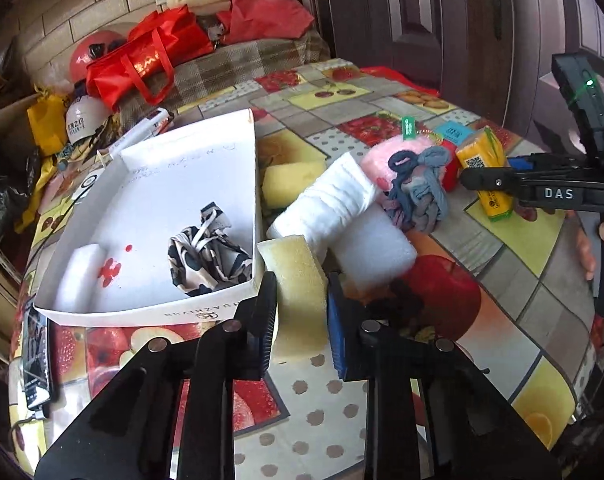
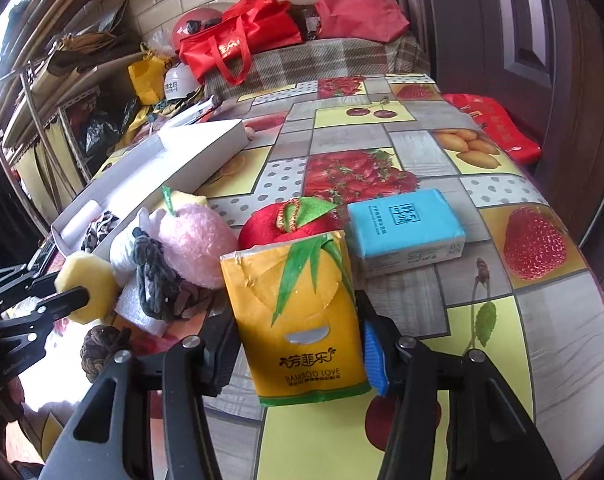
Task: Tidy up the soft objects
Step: 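Carry the sponge and tissue pack into the white box and open both tools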
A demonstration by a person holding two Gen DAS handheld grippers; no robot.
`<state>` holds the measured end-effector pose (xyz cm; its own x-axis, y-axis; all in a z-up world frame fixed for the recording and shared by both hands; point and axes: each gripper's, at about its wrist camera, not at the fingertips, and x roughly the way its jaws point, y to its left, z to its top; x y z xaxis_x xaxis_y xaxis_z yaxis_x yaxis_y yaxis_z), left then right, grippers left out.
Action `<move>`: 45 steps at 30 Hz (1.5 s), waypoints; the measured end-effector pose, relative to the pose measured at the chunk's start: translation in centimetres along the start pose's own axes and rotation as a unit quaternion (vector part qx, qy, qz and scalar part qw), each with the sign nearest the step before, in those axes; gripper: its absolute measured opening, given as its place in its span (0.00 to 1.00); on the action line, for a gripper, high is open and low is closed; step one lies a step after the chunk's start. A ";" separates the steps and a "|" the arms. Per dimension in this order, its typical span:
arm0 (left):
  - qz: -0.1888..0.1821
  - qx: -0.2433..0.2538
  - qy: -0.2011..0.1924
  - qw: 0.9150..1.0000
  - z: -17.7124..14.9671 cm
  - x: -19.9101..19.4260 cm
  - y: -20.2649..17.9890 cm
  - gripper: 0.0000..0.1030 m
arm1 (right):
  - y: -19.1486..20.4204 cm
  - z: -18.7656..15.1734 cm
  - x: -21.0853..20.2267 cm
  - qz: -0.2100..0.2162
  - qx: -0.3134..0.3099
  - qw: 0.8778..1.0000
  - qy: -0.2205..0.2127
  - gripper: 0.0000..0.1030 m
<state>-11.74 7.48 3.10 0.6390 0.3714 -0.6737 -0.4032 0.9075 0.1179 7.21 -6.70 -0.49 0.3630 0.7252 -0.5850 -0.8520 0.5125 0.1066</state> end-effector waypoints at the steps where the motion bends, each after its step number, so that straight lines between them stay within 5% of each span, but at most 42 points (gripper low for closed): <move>1: -0.002 -0.002 -0.010 1.000 -0.2 -0.4 0.2 0.21 | -0.1 0.0 -0.2 0.001 0.003 1.000 -0.005 0.51; 5: -0.009 -0.018 -0.057 0.998 -0.3 -2.4 1.3 0.21 | 0.1 -0.1 -1.9 -0.002 0.005 0.998 -0.055 0.51; 9: -0.010 -0.049 -0.131 0.990 -0.1 -4.4 3.7 0.21 | 1.5 -0.5 -4.5 -0.001 0.005 0.988 -0.153 0.51; 11: 0.019 -0.058 -0.173 0.983 0.1 -4.9 5.0 0.21 | 2.1 -0.7 -5.0 0.005 0.012 0.984 -0.179 0.51; 16: 0.078 -0.068 -0.193 0.976 0.2 -3.4 7.3 0.21 | 4.9 -0.7 -5.3 0.024 0.010 0.974 -0.225 0.51; 26: 0.096 -0.107 -0.194 0.970 -1.6 -3.0 9.9 0.21 | 9.8 -0.1 -3.7 0.056 -0.026 0.972 -0.227 0.51; 32: 0.147 -0.132 -0.200 0.960 -2.0 -3.0 11.9 0.21 | 14.2 0.1 -2.4 0.079 -0.072 0.970 -0.218 0.51; 45: 0.166 -0.156 -0.202 0.953 -1.4 -1.2 16.0 0.21 | 20.4 1.6 2.2 0.097 -0.111 0.972 -0.185 0.51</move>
<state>-19.91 21.21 4.76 0.6173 0.7297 -0.2940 -0.7614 0.6482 0.0099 -8.80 6.13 1.66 0.2626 0.9351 -0.2380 -0.9636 0.2671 -0.0137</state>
